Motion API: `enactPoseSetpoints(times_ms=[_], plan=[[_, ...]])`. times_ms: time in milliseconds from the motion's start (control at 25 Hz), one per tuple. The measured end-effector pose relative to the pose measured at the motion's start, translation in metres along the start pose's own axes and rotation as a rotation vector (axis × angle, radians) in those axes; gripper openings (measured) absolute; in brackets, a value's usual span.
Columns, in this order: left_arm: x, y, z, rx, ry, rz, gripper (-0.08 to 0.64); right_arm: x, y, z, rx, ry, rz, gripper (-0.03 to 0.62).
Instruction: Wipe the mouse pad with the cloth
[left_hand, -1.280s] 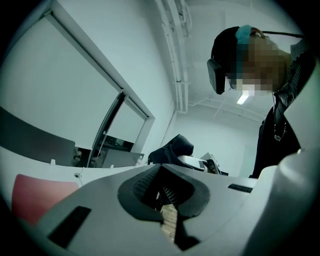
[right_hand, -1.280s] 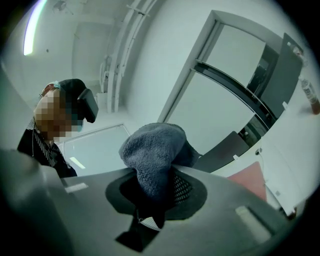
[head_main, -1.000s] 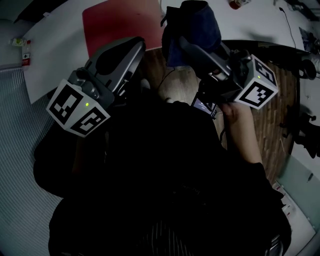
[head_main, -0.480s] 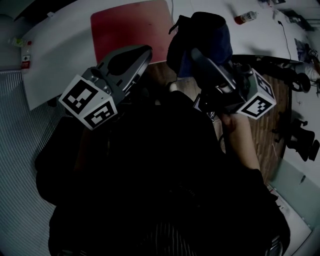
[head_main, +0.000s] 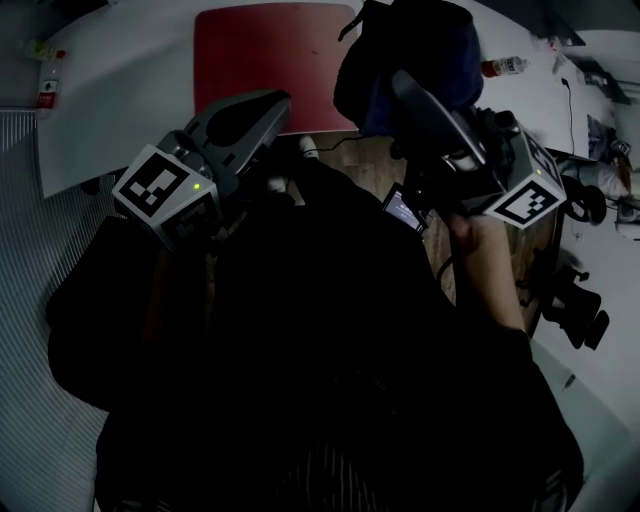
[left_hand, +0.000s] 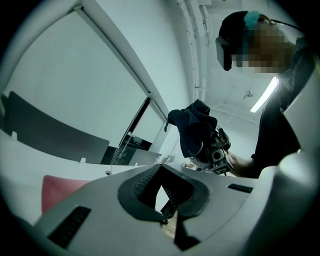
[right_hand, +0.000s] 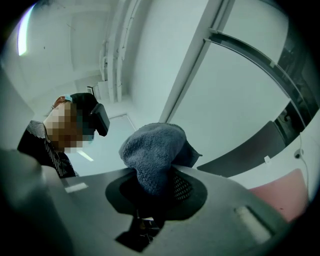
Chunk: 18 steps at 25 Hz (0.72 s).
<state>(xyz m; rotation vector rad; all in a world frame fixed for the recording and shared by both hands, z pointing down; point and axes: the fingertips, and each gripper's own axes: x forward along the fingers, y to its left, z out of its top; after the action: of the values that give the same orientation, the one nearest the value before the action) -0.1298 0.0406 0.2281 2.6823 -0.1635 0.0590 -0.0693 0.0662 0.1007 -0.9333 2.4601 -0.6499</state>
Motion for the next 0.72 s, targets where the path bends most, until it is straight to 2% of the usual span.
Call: enactPoseSetpoints(times_ms=[360, 720], plan=[[0.026, 0.031, -0.009, -0.025, 0.049, 0.077, 0.008, 0.01, -0.044, 0.008, 0.062, 0.03, 0.08, 0.069], [0.082, 0.073, -0.025, -0.051, 0.111, 0.153, 0.008, -0.006, -0.108, 0.025, 0.085, 0.079, 0.059, 0.069]])
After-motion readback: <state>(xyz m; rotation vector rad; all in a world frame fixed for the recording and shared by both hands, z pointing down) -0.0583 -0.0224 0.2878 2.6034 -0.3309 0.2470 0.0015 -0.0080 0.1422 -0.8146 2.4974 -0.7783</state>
